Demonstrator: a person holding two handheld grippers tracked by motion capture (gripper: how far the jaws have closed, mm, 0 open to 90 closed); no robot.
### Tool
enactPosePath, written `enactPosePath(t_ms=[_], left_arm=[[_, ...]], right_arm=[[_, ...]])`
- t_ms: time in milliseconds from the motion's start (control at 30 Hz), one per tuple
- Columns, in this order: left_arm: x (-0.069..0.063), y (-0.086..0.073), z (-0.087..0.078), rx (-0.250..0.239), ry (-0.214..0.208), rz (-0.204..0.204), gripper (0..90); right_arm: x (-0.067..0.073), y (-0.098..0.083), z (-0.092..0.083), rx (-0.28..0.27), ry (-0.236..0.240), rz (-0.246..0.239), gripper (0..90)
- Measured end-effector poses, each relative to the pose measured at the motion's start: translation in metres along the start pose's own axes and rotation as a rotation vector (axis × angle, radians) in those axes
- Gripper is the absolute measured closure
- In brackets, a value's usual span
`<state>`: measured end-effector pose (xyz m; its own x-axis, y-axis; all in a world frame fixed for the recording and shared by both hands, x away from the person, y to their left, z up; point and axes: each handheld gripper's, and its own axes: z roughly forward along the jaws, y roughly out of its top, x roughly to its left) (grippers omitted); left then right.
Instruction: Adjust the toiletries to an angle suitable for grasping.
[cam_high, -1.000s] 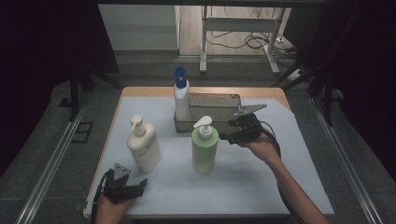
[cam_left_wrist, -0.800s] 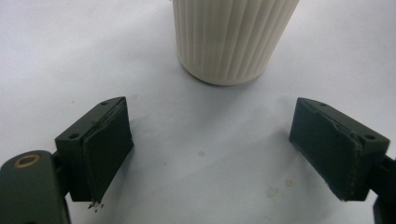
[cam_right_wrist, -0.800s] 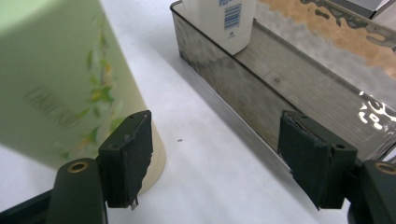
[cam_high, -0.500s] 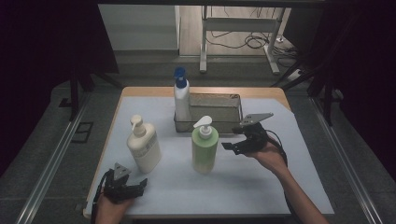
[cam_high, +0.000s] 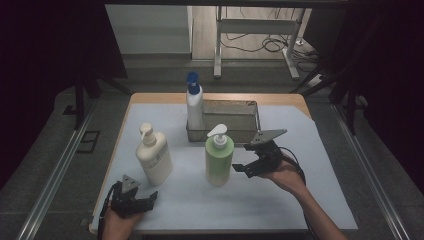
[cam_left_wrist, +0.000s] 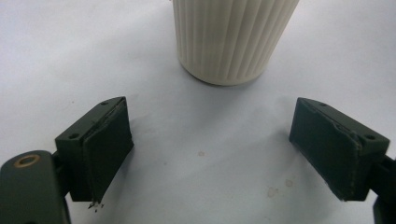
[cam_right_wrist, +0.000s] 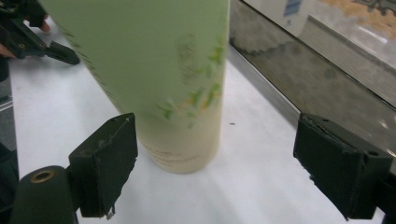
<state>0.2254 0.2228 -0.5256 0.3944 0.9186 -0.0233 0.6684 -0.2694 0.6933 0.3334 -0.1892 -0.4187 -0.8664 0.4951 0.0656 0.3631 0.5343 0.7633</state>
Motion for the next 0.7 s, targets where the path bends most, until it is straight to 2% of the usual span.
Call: enactPosePath(t_ms=[467,700], left_arm=[[0.0,0.0,0.0,0.0,0.0,0.0,12.6],[0.0,0.0,0.0,0.0,0.0,0.0,12.6]], right_arm=[[0.017,0.011,0.018,-0.005,0.046,-0.04,11.9],[0.024,0.018,0.028,-0.012,0.047,-0.046,9.3]])
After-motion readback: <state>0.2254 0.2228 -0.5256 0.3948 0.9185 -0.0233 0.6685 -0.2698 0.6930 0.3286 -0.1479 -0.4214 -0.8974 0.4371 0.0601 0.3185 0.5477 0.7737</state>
